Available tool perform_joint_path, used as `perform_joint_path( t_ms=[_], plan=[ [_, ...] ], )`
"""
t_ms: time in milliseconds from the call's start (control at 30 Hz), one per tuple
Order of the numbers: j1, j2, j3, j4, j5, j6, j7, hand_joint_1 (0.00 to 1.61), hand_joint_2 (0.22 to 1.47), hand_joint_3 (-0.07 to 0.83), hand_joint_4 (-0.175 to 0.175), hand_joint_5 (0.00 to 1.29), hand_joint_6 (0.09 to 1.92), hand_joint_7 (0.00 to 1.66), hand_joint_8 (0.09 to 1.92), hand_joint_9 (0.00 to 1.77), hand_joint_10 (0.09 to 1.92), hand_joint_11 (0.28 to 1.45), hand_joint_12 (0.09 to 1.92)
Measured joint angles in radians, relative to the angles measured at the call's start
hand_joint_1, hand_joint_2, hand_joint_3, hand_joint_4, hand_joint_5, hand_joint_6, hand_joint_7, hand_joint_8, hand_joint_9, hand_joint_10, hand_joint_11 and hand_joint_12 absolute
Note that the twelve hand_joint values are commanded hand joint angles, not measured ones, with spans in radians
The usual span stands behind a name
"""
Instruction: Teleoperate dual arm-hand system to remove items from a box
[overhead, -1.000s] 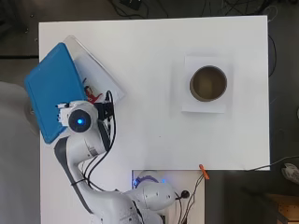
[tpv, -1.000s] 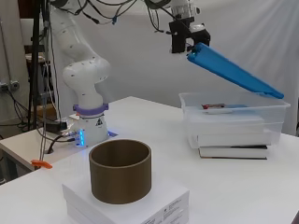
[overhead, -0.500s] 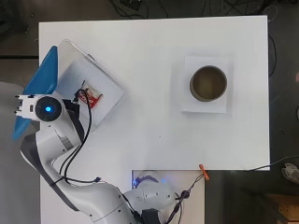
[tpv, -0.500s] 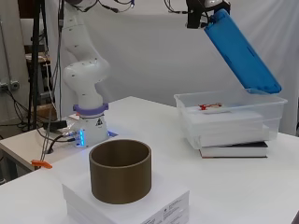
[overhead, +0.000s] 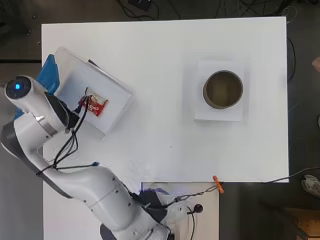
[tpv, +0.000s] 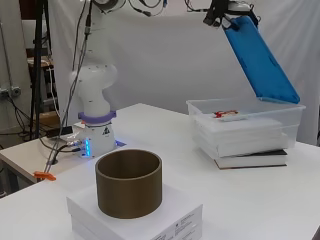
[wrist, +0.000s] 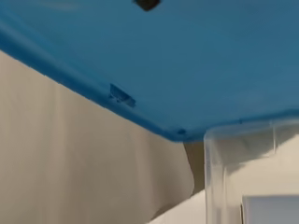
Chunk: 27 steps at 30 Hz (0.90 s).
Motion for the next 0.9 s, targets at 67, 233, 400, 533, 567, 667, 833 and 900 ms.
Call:
perform_joint_path(
  t_ms=[67,233,400,533,567,667,833,900],
  plan=[
    [0.008,0.107,-0.014,0.154,-0.037,-0.118,0.026,0.78,1.0,-0.029,-0.08,0.41,0.54,0.73,0.35,0.98,0.09,0.58,0.24],
    [0.009,0.164,-0.048,0.266,-0.118,-0.066,0.065,0.07,0.8,-0.001,0.035,0.02,0.09,0.04,0.09,0.13,0.09,0.38,0.09],
    [0.0,0.084,-0.076,-0.096,-0.179,0.139,0.072,0.07,0.81,0.001,0.056,0.12,0.09,0.18,0.09,0.25,0.09,0.42,0.09],
    [-0.009,-0.037,-0.11,-0.378,-0.183,0.253,0.046,0.21,0.91,0.006,0.064,0.29,0.09,0.49,0.09,0.57,0.09,0.52,0.09],
    [-0.011,-0.081,-0.119,-0.437,-0.18,0.281,0.043,0.22,0.92,0.005,0.062,0.31,0.09,0.5,0.09,0.58,0.09,0.52,0.09],
    [-0.018,-0.189,-0.144,-0.597,-0.18,0.346,0.039,0.24,0.93,0.004,0.053,0.39,0.09,0.55,0.09,0.6,0.09,0.54,0.09],
    [-0.025,-0.216,-0.17,-0.661,-0.188,0.39,0.01,0.27,0.94,0.005,0.029,0.38,0.09,0.53,0.09,0.59,0.09,0.52,0.09],
    [-0.028,-0.191,-0.181,-0.652,-0.194,0.394,-0.017,0.28,0.95,0.005,0.025,0.36,0.09,0.53,0.09,0.58,0.09,0.51,0.09]
  ],
)
